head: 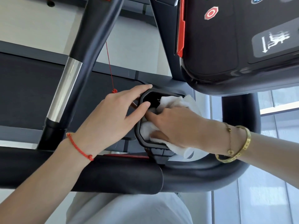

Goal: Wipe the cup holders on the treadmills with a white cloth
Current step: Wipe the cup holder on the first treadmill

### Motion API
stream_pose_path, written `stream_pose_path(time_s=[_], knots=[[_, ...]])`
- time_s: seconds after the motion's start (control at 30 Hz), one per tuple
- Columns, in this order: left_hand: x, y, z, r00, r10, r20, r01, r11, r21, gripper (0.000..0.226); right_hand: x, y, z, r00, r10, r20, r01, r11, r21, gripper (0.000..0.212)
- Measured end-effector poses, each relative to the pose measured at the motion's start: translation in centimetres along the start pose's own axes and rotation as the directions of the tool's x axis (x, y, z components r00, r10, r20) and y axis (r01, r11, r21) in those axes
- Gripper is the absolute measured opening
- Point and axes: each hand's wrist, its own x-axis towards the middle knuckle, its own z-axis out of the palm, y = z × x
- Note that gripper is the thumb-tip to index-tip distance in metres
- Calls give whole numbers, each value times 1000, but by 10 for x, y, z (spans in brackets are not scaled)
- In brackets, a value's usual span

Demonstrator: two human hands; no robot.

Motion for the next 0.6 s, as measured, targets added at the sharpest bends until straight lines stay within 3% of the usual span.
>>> stream_pose_path(time_s=[0.17,0.37,0.5,0.6], knots=[[0,-2,0,1000,0,6,0,1000,-15,49,5,10,1,964,-65,258,89,992,-85,52],[-1,-3,0,1000,1,20,0,1000,-19,49,-5,11,-7,969,-59,240,95,985,-143,38],[-1,-1,-1,1000,-4,12,4,1000,-4,49,-11,4,-10,1000,25,7,-24,998,-56,33],[-1,1,-1,1000,-2,2,2,1000,-3,47,-15,-6,3,955,195,-225,-181,980,82,33]])
